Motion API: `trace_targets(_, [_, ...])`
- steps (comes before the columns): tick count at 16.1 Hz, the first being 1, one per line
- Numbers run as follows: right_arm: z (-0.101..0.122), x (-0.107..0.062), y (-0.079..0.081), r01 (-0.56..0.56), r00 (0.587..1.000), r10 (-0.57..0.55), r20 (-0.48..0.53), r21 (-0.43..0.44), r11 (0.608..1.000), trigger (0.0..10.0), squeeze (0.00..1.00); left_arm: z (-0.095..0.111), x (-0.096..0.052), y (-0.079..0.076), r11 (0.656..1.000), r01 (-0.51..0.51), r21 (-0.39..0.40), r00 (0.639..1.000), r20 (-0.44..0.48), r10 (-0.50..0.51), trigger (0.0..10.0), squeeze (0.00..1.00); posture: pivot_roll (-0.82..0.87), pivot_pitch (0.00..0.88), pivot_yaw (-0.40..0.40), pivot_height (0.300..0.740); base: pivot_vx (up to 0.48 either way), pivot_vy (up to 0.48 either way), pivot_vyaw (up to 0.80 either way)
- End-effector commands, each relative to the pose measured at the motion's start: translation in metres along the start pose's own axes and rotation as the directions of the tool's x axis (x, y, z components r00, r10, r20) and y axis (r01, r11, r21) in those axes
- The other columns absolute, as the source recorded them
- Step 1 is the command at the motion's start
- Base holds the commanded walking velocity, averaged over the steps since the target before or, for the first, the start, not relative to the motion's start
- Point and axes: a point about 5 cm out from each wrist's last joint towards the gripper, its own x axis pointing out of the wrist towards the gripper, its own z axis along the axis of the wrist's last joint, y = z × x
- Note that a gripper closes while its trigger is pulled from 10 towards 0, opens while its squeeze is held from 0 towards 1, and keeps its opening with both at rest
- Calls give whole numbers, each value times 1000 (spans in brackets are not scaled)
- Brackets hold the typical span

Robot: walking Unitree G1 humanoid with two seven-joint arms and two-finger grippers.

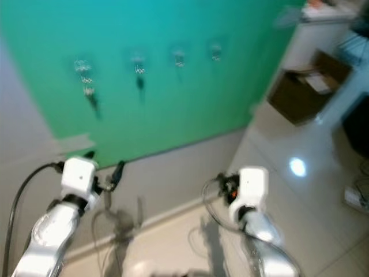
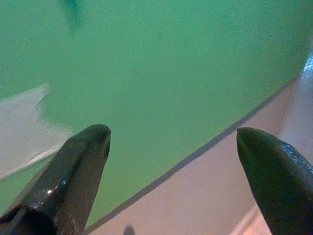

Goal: Hang keys on a hook

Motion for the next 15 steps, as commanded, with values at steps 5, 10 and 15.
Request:
trace_targets(5, [-4, -6, 2, 4, 1000, -4, -6, 0, 1000, 10000, 0, -2, -7, -2, 998, 66, 19, 998, 13, -66, 10000, 0, -95, 27, 8, 740, 0, 0, -588])
trace_targets(10, [-9, -16, 2, 9, 1000, -9, -22, -17, 1000, 10000, 0, -3, -14, -3, 997, 69, 20, 997, 30, -69, 10000, 0, -105, 39, -1, 740, 0, 0, -800])
trace_targets(15, [-8, -25, -2, 1, 1000, -3, -28, -75, 997, 10000, 0, -5, -21, 3, 998, -54, -29, 998, 40, 55, 10000, 0, -129, 76, -43, 740, 0, 0, -780])
